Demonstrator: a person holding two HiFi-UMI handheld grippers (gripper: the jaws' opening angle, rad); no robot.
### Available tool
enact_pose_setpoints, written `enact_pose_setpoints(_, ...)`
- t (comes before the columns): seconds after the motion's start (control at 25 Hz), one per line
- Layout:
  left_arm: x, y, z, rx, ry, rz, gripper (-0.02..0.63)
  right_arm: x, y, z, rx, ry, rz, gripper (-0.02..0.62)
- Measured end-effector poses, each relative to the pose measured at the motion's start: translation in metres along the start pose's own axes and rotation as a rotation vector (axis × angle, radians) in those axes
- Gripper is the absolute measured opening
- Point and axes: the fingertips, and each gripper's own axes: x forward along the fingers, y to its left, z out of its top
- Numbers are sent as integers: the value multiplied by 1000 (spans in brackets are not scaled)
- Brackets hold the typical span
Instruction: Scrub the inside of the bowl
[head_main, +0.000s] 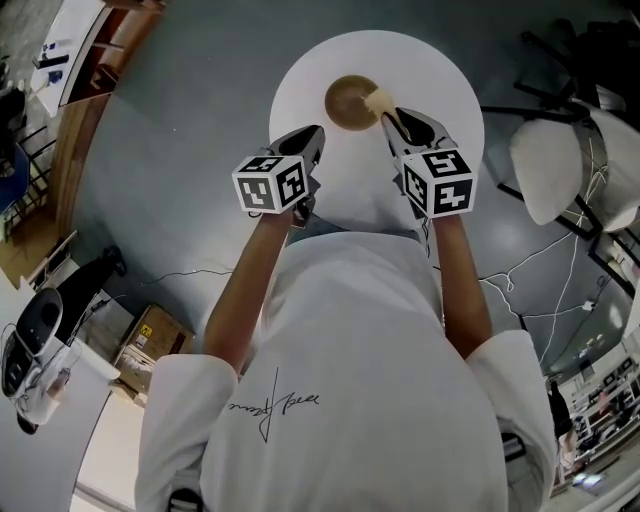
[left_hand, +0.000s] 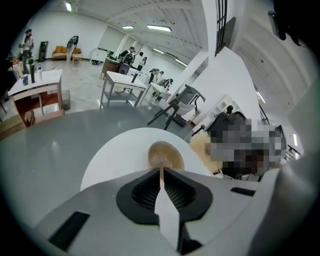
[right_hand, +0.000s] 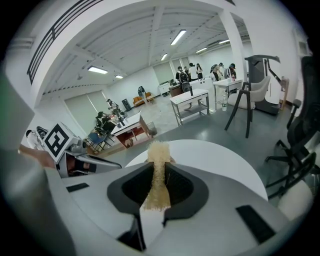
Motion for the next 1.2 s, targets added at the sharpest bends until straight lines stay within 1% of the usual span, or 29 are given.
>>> enact_pose_setpoints(0.24, 5, 11, 1, -4, 7, 10, 8, 10, -5, 1, -9, 20, -12, 78)
enact_pose_setpoints(0.52, 23, 12, 1, -30, 36, -35, 11, 26, -13, 8, -56, 43, -21, 78)
enact_pose_setpoints(0.64, 28, 12, 3, -9, 49, -36, 43, 31, -17, 15, -75, 42, -29, 78)
enact_pose_setpoints(0.88, 35, 14, 8, -27, 63, -33, 81, 36, -23, 26, -101, 43, -42, 78)
enact_pose_setpoints(1.2, 45, 17, 10, -4, 89, -43, 89, 42, -28, 24, -109, 48, -51, 78)
